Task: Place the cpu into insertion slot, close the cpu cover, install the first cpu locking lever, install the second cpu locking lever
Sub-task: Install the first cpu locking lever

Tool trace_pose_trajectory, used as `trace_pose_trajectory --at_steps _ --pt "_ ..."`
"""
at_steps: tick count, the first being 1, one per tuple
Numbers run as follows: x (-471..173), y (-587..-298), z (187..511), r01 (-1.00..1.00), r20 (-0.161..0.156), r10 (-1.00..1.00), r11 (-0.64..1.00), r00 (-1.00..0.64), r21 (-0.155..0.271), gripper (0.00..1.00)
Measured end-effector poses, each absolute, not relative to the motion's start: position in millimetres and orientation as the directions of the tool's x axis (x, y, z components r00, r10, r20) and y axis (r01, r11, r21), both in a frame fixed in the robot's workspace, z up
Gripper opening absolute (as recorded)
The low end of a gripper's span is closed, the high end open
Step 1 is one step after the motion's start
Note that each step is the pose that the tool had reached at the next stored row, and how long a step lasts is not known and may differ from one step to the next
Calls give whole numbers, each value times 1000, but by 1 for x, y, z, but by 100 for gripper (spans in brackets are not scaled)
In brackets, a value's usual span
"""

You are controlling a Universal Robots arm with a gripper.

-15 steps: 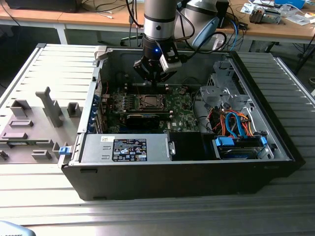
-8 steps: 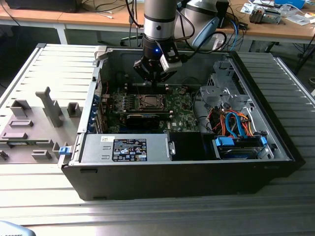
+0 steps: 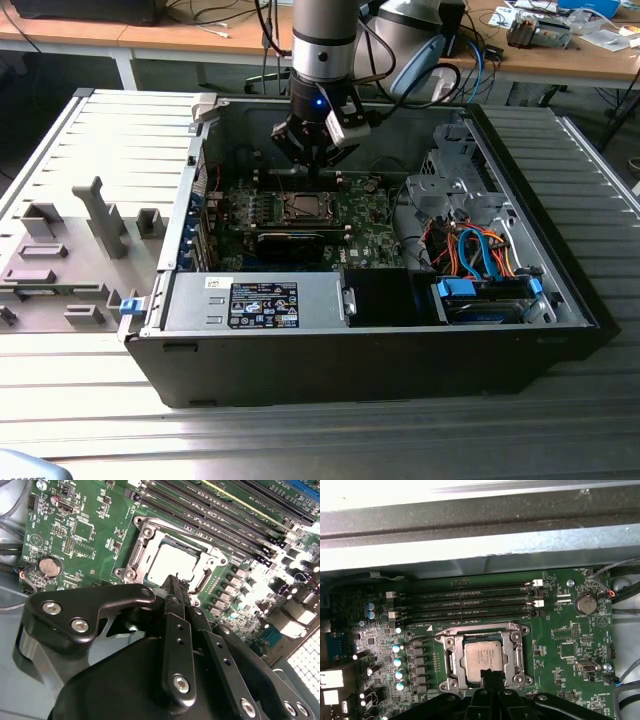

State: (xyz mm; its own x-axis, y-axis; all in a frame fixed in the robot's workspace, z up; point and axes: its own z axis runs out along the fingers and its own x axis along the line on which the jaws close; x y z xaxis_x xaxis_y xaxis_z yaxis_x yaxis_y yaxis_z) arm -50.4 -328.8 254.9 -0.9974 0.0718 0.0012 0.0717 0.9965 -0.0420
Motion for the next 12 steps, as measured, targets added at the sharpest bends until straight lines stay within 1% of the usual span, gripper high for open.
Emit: trace_pose_trajectory --at_steps 12 --pt "-50 -329 255 56 1 56 998 -998 -42 11"
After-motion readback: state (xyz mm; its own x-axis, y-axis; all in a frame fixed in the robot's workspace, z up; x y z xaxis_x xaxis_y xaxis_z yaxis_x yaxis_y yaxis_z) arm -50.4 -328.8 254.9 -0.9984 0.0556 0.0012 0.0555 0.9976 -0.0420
